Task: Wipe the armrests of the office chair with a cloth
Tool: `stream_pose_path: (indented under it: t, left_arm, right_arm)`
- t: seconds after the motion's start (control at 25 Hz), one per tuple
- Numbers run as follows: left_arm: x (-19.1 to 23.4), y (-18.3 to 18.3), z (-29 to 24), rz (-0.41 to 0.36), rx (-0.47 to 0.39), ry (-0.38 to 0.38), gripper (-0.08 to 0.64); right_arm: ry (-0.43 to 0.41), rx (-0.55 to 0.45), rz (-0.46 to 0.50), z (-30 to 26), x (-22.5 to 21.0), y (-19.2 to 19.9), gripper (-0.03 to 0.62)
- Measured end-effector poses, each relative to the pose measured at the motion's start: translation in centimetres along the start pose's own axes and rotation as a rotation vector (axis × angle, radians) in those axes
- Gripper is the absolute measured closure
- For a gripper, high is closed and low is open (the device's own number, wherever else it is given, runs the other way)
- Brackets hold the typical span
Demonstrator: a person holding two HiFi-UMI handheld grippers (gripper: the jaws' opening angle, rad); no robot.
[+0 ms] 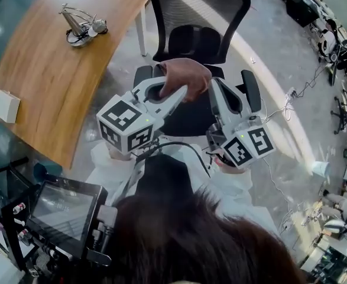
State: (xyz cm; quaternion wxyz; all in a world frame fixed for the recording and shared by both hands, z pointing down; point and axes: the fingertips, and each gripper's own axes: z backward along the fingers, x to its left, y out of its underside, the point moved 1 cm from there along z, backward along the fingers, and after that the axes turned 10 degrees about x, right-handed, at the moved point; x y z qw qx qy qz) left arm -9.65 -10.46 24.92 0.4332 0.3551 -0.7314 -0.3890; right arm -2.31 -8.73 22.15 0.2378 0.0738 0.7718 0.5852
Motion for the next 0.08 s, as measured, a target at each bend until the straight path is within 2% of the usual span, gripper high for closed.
stream_pose_path:
  t: [0.08]
  left_arm:
    - [0.08,0.04,0.51,0.000,-0.005,-0.008,0.517]
  right_arm:
    - [-0.011,0.002,0.003,-0.26,0.50,0.01,0.592]
